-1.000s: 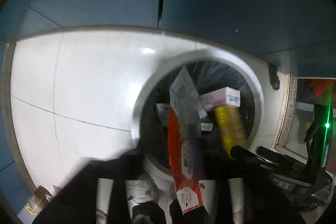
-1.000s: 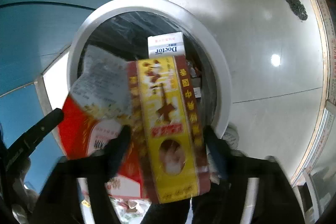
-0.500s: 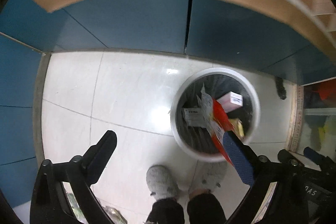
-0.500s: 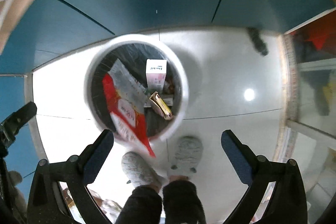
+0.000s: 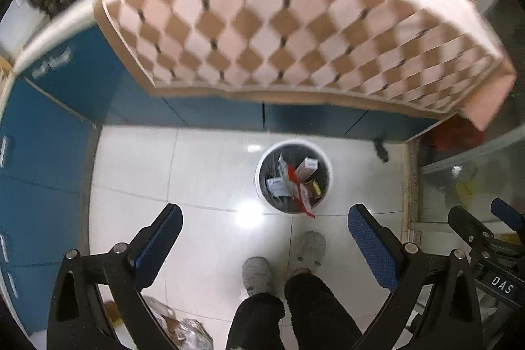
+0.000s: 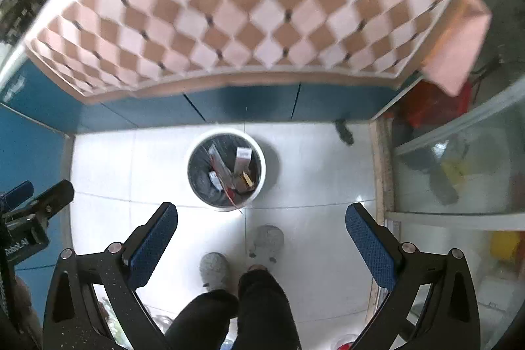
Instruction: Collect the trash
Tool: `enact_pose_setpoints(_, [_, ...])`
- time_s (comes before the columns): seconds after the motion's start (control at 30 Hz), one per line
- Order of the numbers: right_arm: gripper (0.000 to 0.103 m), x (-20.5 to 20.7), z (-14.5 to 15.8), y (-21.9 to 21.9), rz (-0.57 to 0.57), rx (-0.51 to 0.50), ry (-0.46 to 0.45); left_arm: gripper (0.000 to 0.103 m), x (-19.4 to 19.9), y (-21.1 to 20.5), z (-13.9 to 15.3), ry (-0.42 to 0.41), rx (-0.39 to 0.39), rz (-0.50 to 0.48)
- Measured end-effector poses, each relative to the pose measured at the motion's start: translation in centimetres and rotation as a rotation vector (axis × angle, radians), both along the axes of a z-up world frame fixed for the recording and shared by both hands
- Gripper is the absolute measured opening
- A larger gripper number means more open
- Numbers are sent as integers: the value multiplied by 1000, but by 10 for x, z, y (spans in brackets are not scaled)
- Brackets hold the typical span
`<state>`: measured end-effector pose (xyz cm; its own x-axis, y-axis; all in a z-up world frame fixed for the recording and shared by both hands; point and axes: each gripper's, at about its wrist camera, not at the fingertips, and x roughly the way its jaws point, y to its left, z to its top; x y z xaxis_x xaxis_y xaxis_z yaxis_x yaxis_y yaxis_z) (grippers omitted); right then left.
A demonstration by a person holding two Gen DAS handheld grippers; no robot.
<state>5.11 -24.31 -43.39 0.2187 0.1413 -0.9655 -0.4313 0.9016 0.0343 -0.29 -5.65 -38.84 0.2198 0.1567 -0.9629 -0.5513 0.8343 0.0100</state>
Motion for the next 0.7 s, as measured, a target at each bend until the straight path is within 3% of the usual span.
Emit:
enact_pose_setpoints(0.1, [103,-24,68,-13,-20,25,-48,103,-18,-6,53,-58,13,-17])
enact_pose_setpoints(0.27, [103,-69,162,-29,-58,70,-134,103,-44,-14,116,-128,14,-62])
enact_pose_setpoints(0.53, [103,-117,246,-49,-97,208,-153,103,-76,-18,195,-202,-29,-81])
enact_pose_setpoints(0.7, [103,-131,290,-57,-38,273,-150,103,-88,-22,230,-271,-96,-57])
